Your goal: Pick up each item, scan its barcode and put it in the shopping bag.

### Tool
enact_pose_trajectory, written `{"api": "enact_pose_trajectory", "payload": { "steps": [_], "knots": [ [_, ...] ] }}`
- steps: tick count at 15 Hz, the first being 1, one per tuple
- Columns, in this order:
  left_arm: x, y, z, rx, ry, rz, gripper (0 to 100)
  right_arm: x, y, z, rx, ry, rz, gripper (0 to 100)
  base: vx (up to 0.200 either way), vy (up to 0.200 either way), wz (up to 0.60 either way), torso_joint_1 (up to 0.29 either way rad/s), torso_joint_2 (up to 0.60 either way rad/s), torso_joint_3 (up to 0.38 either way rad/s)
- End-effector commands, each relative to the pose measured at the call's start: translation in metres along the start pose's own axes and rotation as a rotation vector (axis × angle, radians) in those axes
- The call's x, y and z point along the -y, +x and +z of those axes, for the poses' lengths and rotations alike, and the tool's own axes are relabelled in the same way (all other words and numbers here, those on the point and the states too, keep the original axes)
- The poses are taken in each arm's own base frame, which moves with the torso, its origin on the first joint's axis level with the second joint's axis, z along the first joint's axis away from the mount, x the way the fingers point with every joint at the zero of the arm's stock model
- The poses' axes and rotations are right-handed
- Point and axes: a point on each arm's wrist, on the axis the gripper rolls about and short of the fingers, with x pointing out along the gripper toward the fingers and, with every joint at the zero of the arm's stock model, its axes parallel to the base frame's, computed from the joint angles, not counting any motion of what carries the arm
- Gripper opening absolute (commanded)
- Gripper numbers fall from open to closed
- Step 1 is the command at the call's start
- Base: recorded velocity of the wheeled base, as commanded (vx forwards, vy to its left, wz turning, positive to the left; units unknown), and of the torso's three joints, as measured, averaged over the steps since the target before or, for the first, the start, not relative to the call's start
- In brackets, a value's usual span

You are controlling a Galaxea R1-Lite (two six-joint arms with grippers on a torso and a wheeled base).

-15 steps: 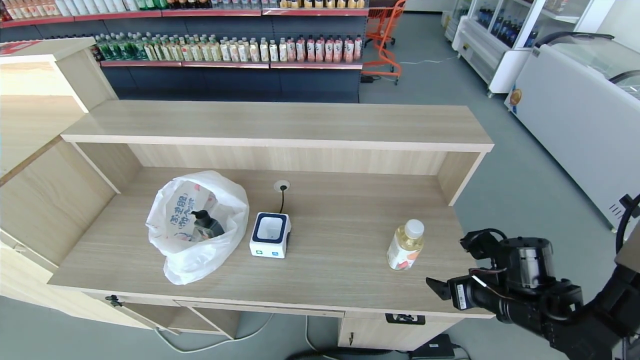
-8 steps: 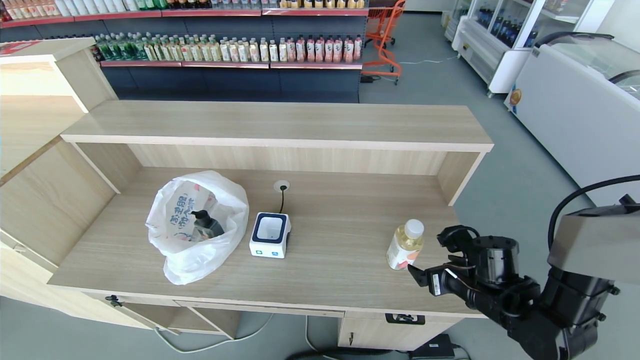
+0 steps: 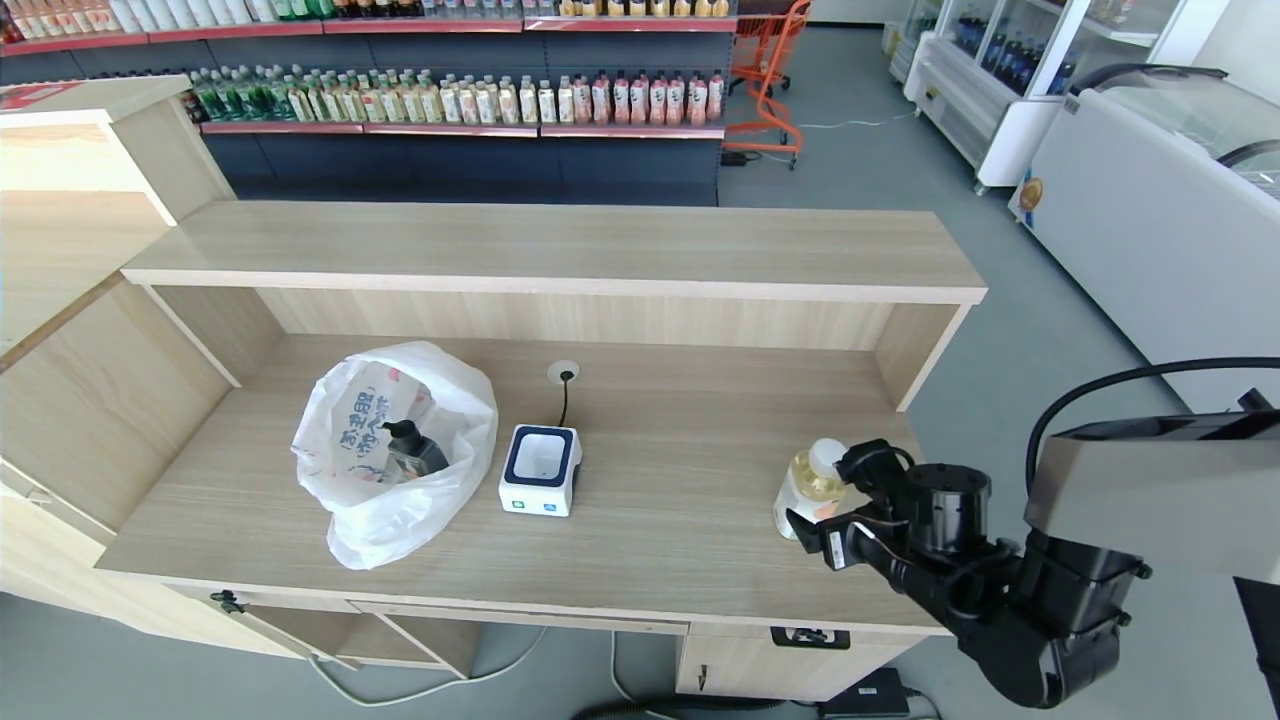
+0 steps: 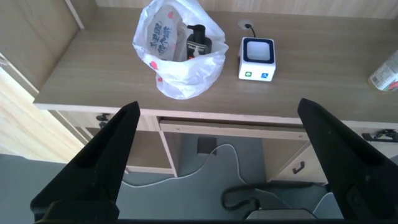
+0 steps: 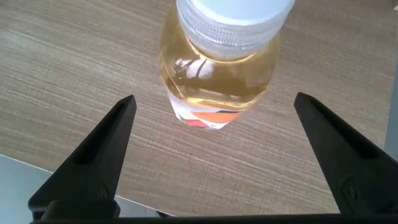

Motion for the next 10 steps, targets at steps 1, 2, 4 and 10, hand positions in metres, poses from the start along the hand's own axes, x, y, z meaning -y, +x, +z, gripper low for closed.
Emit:
{"api": "enact_pose_trajectory", "payload": {
  "steps": [1, 2, 4, 10],
  "knots": [
    [0.000, 0.000, 0.000, 0.001, 0.000, 0.000, 100, -0.005, 0.011, 0.000, 0.018, -0.006, 0.009, 100, 0.000, 0.000, 0.00, 0.000, 0.00, 0.000],
    [0.000, 0.000, 0.000, 0.001, 0.000, 0.000, 100, -0.007, 0.016, 0.000, 0.027, -0.025, 0.013, 100, 0.000, 0.000, 0.00, 0.000, 0.00, 0.000],
    [0.000, 0.000, 0.000, 0.001, 0.000, 0.000, 100, -0.009, 0.023, -0.002, 0.033, -0.036, 0.012, 100, 0.000, 0.000, 0.00, 0.000, 0.00, 0.000],
    [0.000, 0.000, 0.000, 0.001, 0.000, 0.000, 100, -0.013, 0.044, -0.007, 0.054, -0.060, 0.015, 100, 0.000, 0.000, 0.00, 0.000, 0.00, 0.000]
  ]
}}
